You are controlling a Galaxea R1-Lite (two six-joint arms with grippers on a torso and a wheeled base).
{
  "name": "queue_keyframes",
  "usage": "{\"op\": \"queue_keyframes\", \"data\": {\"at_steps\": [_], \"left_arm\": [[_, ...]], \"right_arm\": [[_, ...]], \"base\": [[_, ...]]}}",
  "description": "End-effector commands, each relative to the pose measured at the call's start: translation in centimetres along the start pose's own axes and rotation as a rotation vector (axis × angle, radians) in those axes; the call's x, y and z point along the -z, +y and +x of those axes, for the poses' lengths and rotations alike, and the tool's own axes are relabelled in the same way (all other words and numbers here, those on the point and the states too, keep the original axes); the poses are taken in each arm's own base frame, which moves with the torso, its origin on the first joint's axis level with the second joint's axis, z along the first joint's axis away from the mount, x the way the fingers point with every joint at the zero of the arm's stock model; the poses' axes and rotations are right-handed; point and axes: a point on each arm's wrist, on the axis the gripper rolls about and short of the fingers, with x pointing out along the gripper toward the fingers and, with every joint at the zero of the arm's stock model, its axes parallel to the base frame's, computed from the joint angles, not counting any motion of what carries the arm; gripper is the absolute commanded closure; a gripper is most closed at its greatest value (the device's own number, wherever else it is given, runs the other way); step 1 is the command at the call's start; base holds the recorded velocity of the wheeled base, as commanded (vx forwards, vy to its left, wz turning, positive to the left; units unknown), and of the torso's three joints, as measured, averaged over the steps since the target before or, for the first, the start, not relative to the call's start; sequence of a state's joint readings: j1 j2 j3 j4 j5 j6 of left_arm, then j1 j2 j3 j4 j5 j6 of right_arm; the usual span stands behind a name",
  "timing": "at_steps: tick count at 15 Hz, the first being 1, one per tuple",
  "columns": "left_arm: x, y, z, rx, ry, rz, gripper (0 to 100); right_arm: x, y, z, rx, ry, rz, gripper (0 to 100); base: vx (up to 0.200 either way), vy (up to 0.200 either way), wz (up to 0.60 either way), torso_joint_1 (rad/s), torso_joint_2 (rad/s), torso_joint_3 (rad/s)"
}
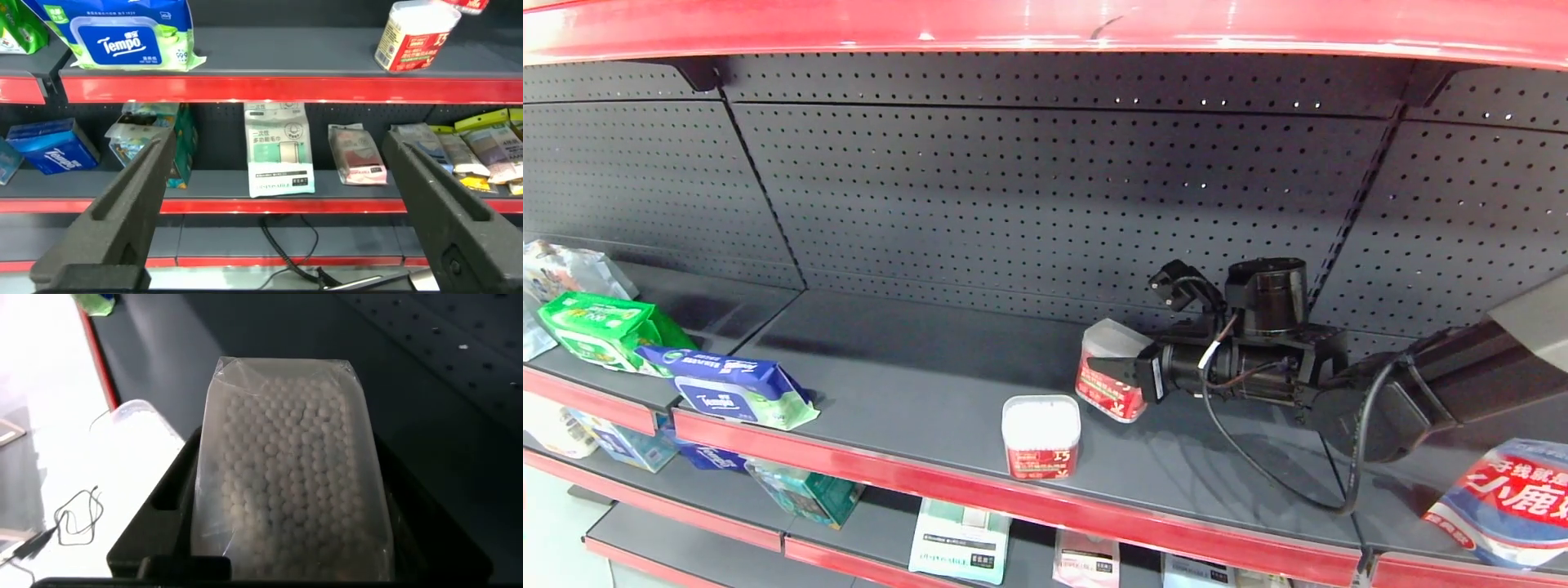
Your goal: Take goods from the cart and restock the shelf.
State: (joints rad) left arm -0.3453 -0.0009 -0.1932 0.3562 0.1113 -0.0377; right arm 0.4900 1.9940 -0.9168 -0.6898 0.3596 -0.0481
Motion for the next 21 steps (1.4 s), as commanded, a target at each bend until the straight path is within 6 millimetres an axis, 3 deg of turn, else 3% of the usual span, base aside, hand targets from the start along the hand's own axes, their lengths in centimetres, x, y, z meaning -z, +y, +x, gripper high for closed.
{"op": "queue_keyframes", "data": {"at_steps": [1,17,21], "left_arm": [[0.0,0.0,0.0,-0.001,0.000,-0.001,0],[0.0,0.0,0.0,0.001,0.001,-0.025,0],[0.0,0.0,0.0,0.002,0.001,-0.025,0]], "right_arm": [[0.3,0.5,0.5,-0.020,0.012,0.000,100],[1.3,0.2,2.2,-0.028,0.041,0.005,100],[0.5,-0.1,3.0,-0.028,0.011,-0.005,100]], "base": [[0.000,0.000,0.00,0.000,0.00,0.000],[0.000,0.000,0.00,0.000,0.00,0.000],[0.000,0.000,0.00,0.000,0.00,0.000]]}}
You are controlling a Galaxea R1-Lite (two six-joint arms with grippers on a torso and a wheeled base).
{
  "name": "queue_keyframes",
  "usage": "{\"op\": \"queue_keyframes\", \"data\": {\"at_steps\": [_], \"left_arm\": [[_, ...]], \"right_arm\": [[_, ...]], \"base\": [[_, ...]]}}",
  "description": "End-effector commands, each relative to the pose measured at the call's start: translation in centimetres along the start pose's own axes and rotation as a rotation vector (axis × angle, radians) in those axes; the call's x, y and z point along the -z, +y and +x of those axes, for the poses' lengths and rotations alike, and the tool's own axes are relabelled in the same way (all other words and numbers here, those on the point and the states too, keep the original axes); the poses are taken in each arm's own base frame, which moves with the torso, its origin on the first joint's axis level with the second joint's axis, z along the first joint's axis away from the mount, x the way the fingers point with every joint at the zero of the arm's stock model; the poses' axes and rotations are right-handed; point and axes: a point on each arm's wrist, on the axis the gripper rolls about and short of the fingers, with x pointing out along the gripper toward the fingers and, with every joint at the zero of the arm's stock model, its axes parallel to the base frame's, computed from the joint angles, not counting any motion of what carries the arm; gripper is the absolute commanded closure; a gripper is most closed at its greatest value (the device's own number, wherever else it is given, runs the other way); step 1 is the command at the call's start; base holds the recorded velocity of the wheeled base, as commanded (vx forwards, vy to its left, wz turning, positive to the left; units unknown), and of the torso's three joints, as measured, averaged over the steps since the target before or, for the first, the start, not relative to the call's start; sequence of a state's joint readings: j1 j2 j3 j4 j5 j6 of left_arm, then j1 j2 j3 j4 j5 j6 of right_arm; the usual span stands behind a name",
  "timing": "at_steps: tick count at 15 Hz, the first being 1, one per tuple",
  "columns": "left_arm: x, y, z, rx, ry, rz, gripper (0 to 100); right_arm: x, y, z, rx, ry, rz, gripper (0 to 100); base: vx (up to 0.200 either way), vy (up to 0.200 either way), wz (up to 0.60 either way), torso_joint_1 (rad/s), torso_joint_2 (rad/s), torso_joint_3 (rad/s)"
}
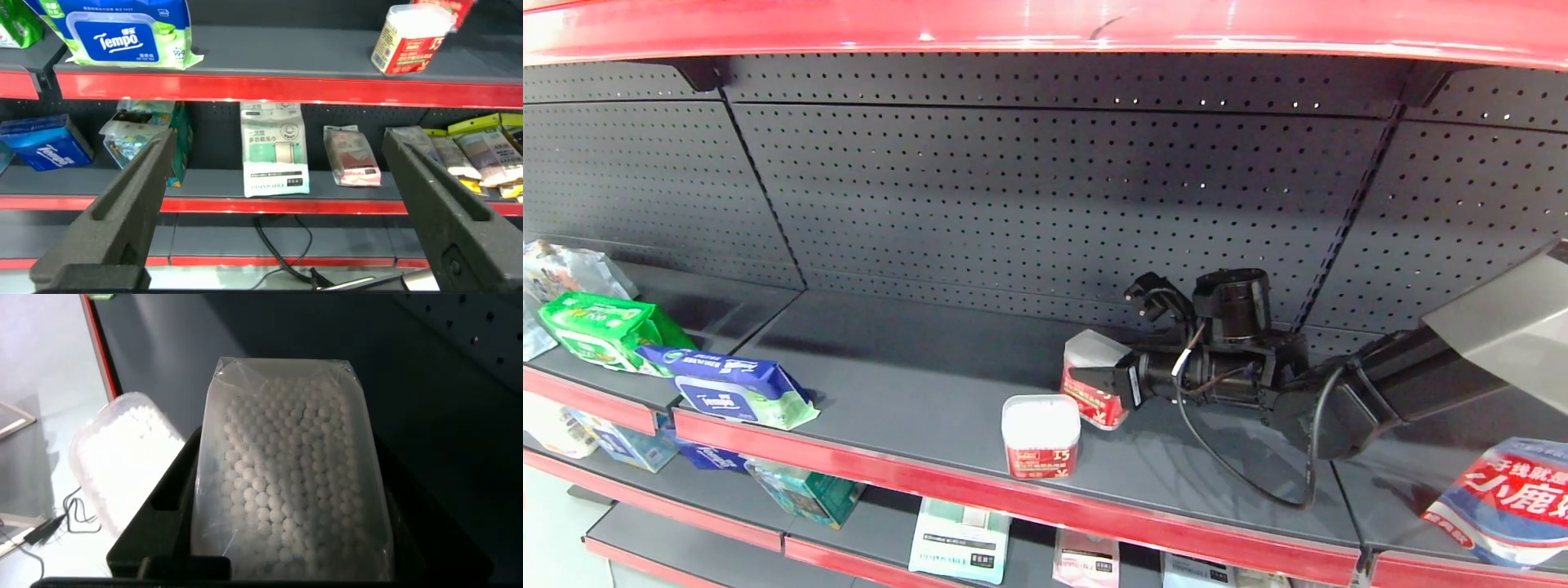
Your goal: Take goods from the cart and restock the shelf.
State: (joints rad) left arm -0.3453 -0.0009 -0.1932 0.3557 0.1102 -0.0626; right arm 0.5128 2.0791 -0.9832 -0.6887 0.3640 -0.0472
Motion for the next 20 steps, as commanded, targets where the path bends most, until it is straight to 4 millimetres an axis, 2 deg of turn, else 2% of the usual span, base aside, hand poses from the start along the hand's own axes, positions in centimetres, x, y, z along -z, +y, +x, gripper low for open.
{"op": "queue_keyframes", "data": {"at_steps": [1,7,20], "left_arm": [[0.0,0.0,0.0,-0.002,0.001,0.000,0],[0.0,0.0,0.0,0.000,0.001,0.000,0],[0.0,0.0,0.0,0.001,0.001,0.000,0]], "right_arm": [[-0.3,-0.1,0.5,-0.003,-0.010,-0.005,100],[0.2,0.7,0.9,-0.023,0.006,-0.006,100],[1.7,0.9,0.6,-0.026,0.058,0.011,100]], "base": [[0.000,0.000,0.00,0.000,0.00,0.000],[0.000,0.000,0.00,0.000,0.00,0.000],[0.000,0.000,0.00,0.000,0.00,0.000]]}}
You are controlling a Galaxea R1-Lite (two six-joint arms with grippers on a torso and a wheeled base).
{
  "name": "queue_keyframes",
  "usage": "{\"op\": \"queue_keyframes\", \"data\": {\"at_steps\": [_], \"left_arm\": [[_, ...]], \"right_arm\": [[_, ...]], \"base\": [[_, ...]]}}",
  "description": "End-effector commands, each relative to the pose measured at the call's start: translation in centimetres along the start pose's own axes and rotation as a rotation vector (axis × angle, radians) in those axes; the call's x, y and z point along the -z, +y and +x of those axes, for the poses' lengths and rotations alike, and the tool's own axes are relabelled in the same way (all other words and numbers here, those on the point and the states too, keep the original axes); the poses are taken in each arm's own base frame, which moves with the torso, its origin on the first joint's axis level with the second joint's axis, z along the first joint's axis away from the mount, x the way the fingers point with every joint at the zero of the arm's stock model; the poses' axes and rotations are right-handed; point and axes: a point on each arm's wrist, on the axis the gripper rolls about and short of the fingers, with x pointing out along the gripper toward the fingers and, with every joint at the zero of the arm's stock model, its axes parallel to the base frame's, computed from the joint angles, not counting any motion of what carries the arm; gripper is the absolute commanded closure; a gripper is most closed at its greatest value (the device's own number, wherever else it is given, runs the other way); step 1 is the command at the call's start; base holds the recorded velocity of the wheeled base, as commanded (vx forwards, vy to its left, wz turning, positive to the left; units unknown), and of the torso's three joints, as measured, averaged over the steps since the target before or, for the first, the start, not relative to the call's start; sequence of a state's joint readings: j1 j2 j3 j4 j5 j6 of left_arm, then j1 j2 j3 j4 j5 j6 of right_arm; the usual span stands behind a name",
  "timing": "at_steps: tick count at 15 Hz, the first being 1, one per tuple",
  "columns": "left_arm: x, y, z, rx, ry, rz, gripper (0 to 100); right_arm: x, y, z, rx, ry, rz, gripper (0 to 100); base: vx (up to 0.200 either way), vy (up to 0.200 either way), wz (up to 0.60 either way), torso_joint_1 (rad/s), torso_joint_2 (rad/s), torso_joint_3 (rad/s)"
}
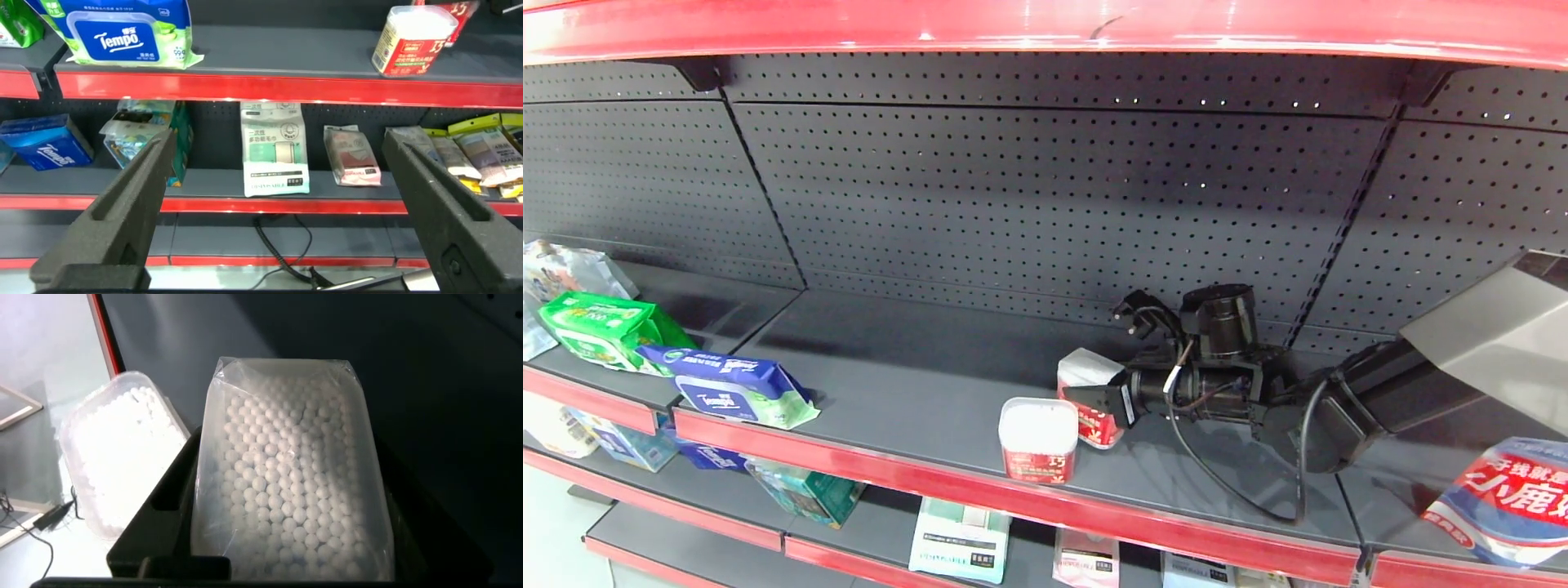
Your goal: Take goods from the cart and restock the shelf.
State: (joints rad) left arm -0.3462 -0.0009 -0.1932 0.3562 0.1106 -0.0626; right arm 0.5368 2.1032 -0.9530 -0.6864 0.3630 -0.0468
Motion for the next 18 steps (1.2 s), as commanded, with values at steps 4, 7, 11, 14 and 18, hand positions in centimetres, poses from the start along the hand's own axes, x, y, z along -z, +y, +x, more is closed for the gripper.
{"op": "queue_keyframes", "data": {"at_steps": [4,7,11,14,18], "left_arm": [[-0.01,0.00,0.01,-0.002,0.000,-0.007,0],[-0.01,0.00,0.01,0.001,0.001,-0.006,0],[-0.01,0.00,0.01,0.001,0.001,-0.006,0],[-0.01,0.00,0.01,0.001,0.001,-0.006,0],[-0.01,0.00,0.01,0.001,0.001,-0.006,0]], "right_arm": [[0.12,0.11,-0.09,-0.002,0.004,0.000,100],[0.25,0.12,-0.12,-0.002,0.008,0.002,100],[0.31,0.18,-0.10,-0.002,0.011,0.002,100],[0.55,0.13,0.22,-0.001,0.019,0.003,100],[0.39,-0.62,0.34,0.014,0.010,0.007,100]], "base": [[0.000,0.000,0.00,0.000,0.00,0.000],[0.000,0.000,0.00,0.000,0.00,0.000],[0.000,0.000,0.00,0.000,0.00,0.000],[0.000,0.000,0.00,0.000,0.00,0.000],[0.000,0.000,0.00,0.000,0.00,0.000]]}}
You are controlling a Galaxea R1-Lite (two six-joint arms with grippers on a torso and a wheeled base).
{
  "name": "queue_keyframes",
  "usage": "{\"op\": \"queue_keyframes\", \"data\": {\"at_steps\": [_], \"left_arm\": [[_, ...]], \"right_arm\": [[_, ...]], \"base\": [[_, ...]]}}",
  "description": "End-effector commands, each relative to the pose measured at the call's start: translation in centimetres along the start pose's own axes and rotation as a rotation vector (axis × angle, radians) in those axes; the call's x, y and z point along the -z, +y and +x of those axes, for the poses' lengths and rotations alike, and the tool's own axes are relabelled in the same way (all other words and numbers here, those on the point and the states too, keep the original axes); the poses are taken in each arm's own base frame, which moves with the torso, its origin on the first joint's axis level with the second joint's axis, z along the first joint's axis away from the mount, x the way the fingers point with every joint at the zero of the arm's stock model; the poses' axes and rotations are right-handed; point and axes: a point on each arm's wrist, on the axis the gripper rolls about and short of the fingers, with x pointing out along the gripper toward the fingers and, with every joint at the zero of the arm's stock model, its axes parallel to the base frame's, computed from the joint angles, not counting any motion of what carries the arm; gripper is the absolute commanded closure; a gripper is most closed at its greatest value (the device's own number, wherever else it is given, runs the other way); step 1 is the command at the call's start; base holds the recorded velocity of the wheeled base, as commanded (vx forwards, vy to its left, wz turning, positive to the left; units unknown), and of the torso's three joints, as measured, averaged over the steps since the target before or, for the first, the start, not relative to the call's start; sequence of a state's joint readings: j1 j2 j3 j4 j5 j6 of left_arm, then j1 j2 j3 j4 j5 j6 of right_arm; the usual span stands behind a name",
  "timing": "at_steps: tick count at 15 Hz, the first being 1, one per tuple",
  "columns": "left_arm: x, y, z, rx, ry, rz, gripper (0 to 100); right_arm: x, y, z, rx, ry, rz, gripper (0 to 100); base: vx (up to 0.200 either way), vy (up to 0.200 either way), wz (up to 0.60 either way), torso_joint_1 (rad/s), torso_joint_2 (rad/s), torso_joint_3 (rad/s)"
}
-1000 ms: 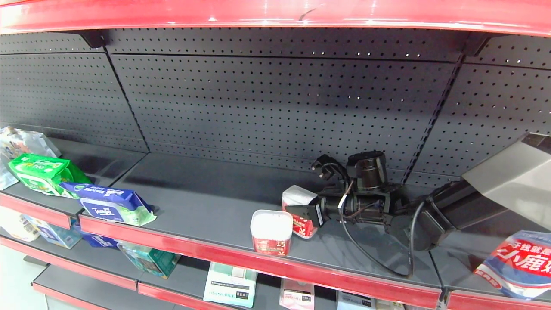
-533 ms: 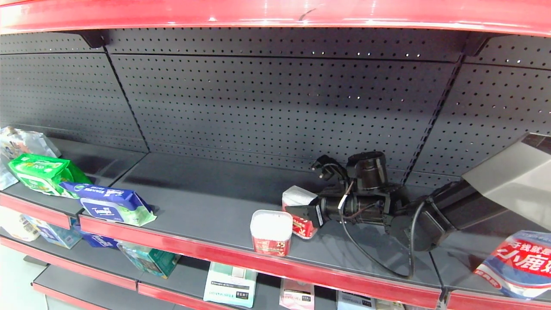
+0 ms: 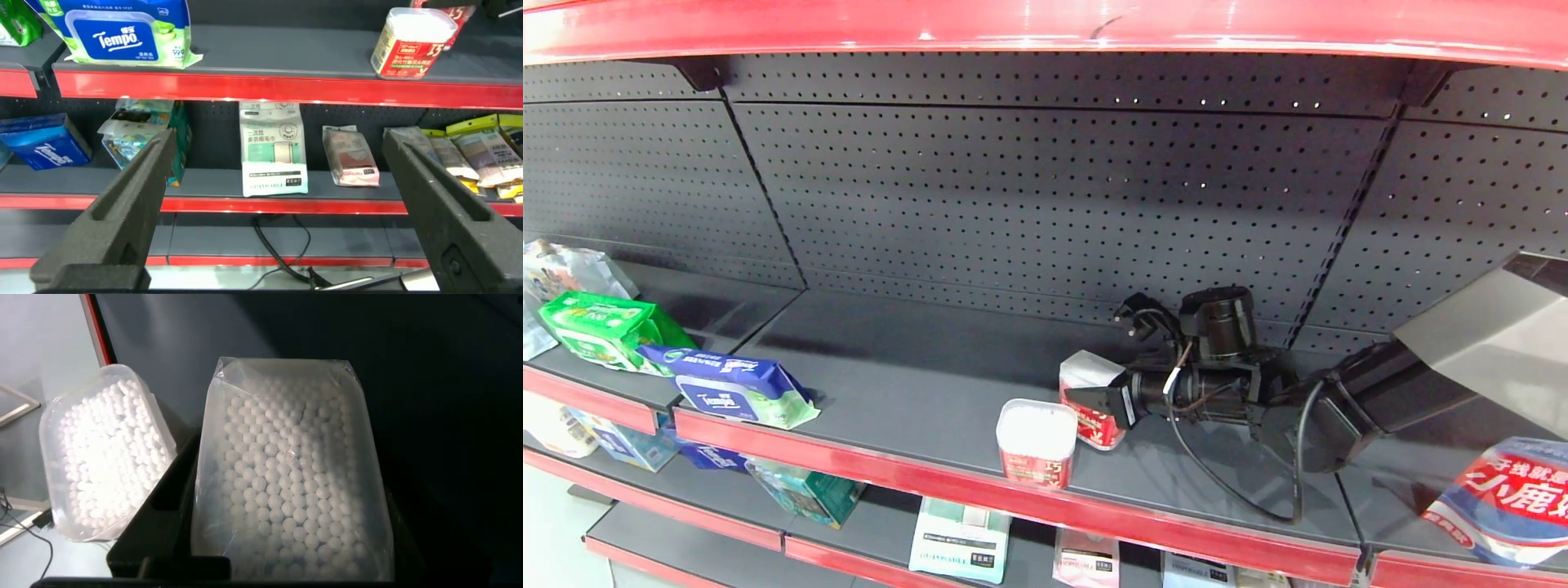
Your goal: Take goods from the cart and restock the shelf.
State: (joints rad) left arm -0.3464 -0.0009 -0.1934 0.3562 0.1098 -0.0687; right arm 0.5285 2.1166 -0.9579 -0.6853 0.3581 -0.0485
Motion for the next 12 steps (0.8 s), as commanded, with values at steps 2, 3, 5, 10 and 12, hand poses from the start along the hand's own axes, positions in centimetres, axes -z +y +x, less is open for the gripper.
{"op": "queue_keyframes", "data": {"at_steps": [2,3,5,10,12], "left_arm": [[0.0,0.0,0.0,0.004,0.001,0.000,0],[0.0,0.0,0.0,0.007,0.001,0.000,0],[0.0,0.0,0.0,0.007,0.001,0.000,0],[0.0,0.0,0.0,0.007,0.001,0.000,0],[0.0,0.0,0.0,0.006,0.001,-0.001,0]], "right_arm": [[0.0,-0.3,0.1,0.004,-0.003,0.002,100],[0.0,-0.3,0.1,0.004,-0.002,0.003,100],[0.3,0.0,0.1,-0.002,0.008,0.004,100],[0.1,0.0,0.4,-0.002,0.004,0.000,100],[-0.8,-0.8,0.5,0.016,-0.031,-0.012,100]], "base": [[0.000,0.000,0.00,0.000,0.00,0.000],[0.000,0.000,0.00,0.000,0.00,0.000],[0.000,0.000,0.00,0.000,0.00,0.000],[0.000,0.000,0.00,0.000,0.00,0.000],[0.000,0.000,0.00,0.000,0.00,0.000]]}}
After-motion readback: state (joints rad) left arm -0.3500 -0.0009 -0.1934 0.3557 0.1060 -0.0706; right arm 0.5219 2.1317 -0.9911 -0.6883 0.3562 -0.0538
